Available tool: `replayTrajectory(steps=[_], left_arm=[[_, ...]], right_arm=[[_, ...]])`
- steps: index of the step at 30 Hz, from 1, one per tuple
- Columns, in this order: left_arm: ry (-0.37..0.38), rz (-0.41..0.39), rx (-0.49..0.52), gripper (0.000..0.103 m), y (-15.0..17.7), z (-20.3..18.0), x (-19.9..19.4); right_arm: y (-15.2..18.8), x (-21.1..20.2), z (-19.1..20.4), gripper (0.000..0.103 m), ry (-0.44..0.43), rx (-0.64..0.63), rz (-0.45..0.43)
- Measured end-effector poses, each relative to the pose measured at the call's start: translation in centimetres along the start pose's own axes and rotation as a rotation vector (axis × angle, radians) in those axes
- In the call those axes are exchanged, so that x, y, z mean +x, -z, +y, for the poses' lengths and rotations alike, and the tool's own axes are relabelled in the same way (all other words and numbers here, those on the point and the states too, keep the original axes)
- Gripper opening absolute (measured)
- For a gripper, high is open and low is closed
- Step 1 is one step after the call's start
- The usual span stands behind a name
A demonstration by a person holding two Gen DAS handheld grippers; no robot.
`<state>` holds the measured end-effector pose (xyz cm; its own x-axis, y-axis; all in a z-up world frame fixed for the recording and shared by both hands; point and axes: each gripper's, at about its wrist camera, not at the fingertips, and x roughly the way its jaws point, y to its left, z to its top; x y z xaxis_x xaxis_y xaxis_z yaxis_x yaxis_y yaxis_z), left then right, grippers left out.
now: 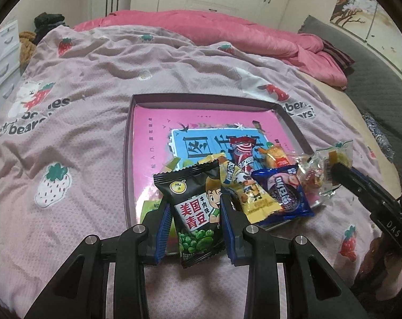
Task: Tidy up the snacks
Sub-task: 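Carry green pea pack and yellow cake over the tray with both grippers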
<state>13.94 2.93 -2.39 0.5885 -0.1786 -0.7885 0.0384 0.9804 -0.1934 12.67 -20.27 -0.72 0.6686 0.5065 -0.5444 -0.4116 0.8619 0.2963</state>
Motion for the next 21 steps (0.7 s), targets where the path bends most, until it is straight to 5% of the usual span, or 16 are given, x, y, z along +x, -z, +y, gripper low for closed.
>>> replayTrajectory(steps=[21], left_arm=[[0.005,0.031,0.011,0.036,0.0,-0.3,2.6]], right_arm=[[1.1,3.1,-1.0,0.025,0.067,0.007,0.069]])
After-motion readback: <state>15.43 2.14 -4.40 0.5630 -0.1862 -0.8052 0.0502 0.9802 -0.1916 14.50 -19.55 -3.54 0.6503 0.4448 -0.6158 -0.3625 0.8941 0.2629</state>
